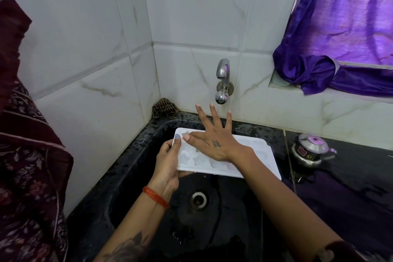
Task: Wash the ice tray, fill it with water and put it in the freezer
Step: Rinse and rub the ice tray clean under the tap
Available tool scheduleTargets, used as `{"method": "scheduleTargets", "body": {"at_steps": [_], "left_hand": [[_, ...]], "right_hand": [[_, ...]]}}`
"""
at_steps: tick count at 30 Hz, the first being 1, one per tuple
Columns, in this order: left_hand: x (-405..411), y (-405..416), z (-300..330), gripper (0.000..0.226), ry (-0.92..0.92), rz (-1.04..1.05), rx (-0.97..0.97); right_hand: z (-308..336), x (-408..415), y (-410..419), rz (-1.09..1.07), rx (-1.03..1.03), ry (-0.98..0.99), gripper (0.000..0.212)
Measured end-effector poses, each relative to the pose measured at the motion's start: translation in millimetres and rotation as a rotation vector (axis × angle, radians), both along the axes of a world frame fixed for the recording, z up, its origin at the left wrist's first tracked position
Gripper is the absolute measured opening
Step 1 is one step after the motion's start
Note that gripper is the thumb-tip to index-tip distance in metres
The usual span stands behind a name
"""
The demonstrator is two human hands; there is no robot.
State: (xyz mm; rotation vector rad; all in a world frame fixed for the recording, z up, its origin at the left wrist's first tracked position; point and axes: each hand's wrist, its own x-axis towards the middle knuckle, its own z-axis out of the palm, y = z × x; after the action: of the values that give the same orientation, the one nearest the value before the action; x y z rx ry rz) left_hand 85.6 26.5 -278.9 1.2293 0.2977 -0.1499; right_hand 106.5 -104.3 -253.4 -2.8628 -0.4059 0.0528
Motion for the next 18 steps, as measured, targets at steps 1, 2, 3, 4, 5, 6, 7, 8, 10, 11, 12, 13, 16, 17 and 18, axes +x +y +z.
{"method": "scheduleTargets", "body": {"at_steps": [1, 2, 3, 4, 5, 6, 7, 8, 10, 11, 12, 13, 16, 17, 18], "left_hand": [[-0.4, -0.3, -0.6, 0.017, 0.001, -0.002, -0.001], [-0.9, -0.4, -0.9, 0.017, 0.004, -0.007, -0.002], [-1.0, -0.7, -1.3, 0.016, 0.006, -0.012, -0.002], [-1.3, -1.1, -1.5, 0.016, 0.008, -0.017, -0.002], [-1.2, -1.5, -1.9, 0.016, 0.009, -0.019, -0.002], [-1.0, -2.1, -2.2, 0.016, 0.009, -0.019, -0.001], [-0.7, -2.8, -2.5, 0.016, 0.006, -0.017, 0.003], [-0.3, -3.3, -2.8, 0.016, 0.005, -0.015, 0.009], [0.9, -3.8, -3.3, 0.016, 0.002, -0.008, 0.018], [1.8, -3.6, -3.7, 0.016, 0.003, -0.004, 0.019], [2.7, -3.0, -3.8, 0.016, 0.005, 0.001, 0.019], [3.7, -2.3, -4.0, 0.016, 0.006, 0.003, 0.020], [5.5, -0.3, -5.3, 0.017, 0.010, 0.007, 0.015], [5.8, 0.2, -5.9, 0.018, 0.009, 0.009, 0.011], [6.0, 0.9, -6.5, 0.019, 0.007, 0.012, 0.008]], "right_hand": [[0.5, 1.2, -1.1, 0.010, -0.021, -0.021, 0.068], [1.0, 2.5, -2.1, 0.019, -0.048, -0.047, 0.067], [1.2, 3.6, -2.9, 0.026, -0.076, -0.074, 0.066], [1.1, 4.3, -3.5, 0.031, -0.099, -0.102, 0.066], [0.5, 4.8, -3.8, 0.033, -0.116, -0.131, 0.069], [-0.5, 5.0, -3.6, 0.033, -0.128, -0.157, 0.074], [-1.5, 4.5, -2.7, 0.030, -0.135, -0.176, 0.077], [-2.0, 3.4, -1.5, 0.024, -0.137, -0.188, 0.080], [-3.2, 1.8, 0.7, 0.012, -0.131, -0.184, 0.082], [-3.2, 0.8, 1.3, 0.010, -0.125, -0.169, 0.082], [-3.5, 0.4, 1.5, 0.008, -0.117, -0.145, 0.080], [-3.6, -0.3, 1.4, 0.005, -0.103, -0.111, 0.074], [-5.4, -1.8, 0.2, -0.003, -0.020, -0.008, 0.057], [-6.1, -2.3, -0.4, -0.001, 0.015, 0.002, 0.056], [-5.5, -3.5, -1.0, 0.002, 0.052, 0.000, 0.054]]}}
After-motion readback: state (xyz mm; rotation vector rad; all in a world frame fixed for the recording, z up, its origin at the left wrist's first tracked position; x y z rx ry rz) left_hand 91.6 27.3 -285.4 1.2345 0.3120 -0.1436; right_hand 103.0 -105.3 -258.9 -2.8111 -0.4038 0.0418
